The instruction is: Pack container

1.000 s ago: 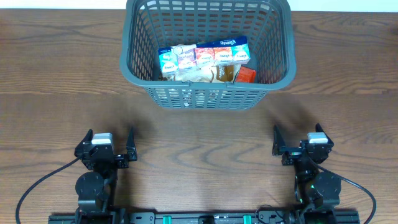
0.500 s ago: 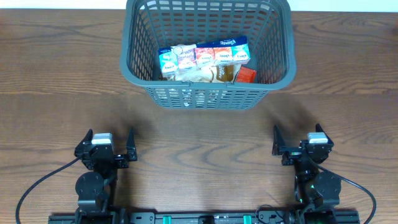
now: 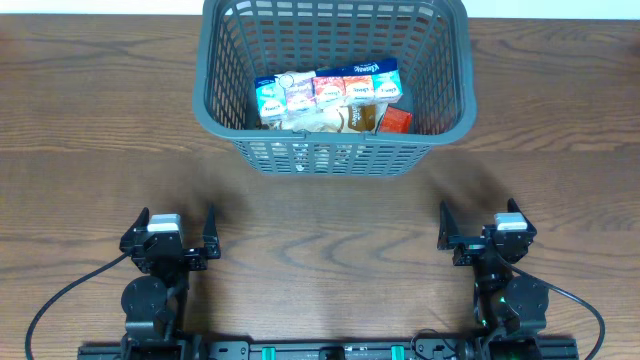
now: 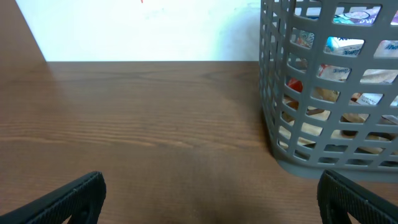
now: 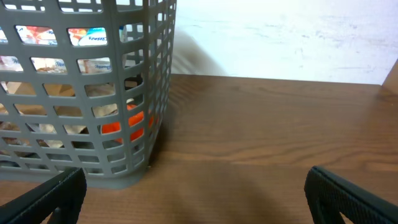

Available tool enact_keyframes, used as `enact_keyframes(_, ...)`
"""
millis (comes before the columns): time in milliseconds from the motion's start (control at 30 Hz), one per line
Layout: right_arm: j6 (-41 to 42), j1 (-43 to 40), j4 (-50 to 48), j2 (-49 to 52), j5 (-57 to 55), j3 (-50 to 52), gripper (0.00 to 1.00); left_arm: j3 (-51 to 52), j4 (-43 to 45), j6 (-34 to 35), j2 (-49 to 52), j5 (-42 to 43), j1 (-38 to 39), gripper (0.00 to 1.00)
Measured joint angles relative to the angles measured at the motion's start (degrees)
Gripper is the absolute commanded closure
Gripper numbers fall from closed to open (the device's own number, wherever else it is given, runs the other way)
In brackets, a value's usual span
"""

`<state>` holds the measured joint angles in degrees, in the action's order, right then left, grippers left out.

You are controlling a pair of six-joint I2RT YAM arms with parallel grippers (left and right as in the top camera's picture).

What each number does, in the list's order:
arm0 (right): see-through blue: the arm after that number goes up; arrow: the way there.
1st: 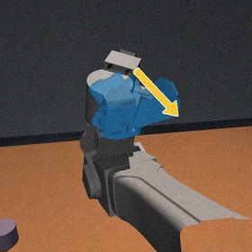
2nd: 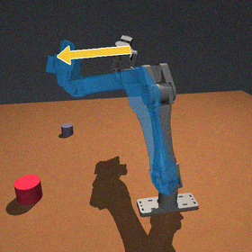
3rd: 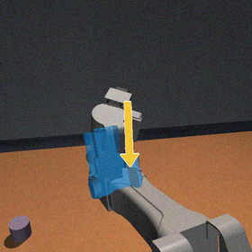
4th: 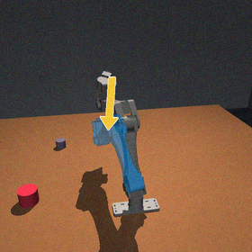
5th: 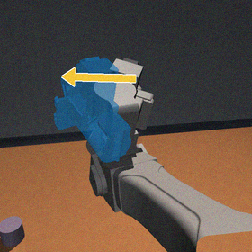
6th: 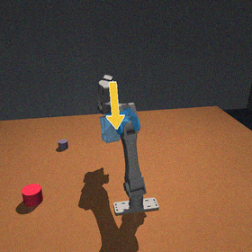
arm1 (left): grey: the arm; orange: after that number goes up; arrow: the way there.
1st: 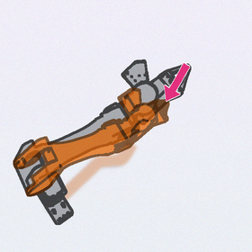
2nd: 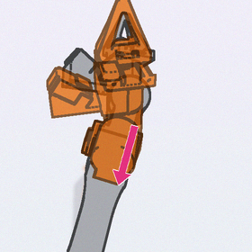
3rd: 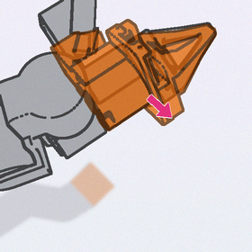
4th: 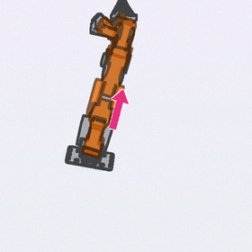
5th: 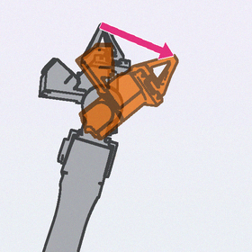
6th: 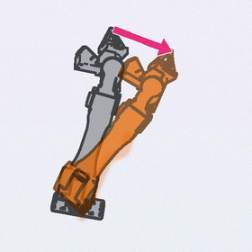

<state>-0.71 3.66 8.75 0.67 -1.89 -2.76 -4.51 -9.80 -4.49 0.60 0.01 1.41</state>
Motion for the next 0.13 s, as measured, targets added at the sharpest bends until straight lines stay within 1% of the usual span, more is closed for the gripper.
enact_keyframes(133, 0.0, 0.0, 0.0, 0.0, 0.0, 0.0, 0.01, 0.0, 0.0, 0.0, 0.0, 0.0, 0.0, 0.02)
